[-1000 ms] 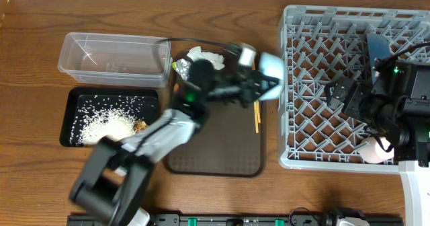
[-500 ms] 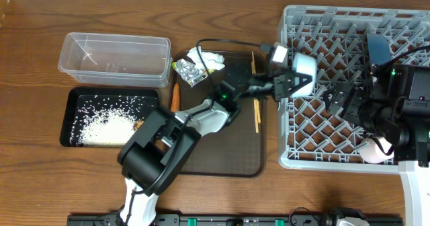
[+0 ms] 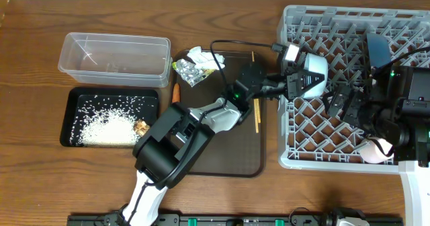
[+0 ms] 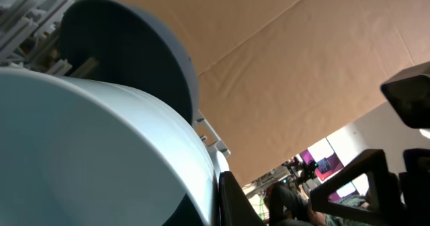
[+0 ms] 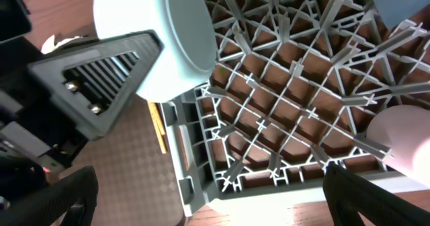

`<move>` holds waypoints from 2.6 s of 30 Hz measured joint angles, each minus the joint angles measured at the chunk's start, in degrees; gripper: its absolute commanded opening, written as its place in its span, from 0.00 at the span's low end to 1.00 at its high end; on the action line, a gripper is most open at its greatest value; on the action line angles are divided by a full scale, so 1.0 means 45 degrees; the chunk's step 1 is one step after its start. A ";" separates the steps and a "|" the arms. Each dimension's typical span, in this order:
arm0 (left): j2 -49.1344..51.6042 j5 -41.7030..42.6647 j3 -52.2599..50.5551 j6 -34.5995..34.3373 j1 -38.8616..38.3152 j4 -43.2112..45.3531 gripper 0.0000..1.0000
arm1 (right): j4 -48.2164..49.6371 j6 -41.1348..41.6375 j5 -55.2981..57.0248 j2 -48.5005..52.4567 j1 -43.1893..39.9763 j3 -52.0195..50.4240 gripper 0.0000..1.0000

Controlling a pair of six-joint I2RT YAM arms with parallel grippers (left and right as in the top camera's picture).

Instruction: Sort waste into correct bins and load items into the dishwasher rack

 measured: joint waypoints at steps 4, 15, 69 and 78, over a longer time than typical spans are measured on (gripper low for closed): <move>0.0015 -0.0083 0.0000 -0.0107 -0.0223 0.0015 0.07 | -0.0063 0.0000 0.0000 0.0000 0.0005 0.0000 0.99; 0.0447 -0.0413 0.0000 -0.0510 -0.0631 0.0097 0.06 | -0.0165 0.0000 0.0000 0.0000 0.0000 0.0000 0.99; 0.0471 -0.0928 0.0126 -0.2628 -0.0291 0.0189 0.06 | -0.0563 -0.0015 0.0019 0.0000 0.0000 0.0000 0.99; 0.0486 -0.1219 0.0126 -0.2866 -0.0398 0.0301 0.06 | -0.0568 -0.0015 0.0019 0.0000 0.0005 0.0000 0.99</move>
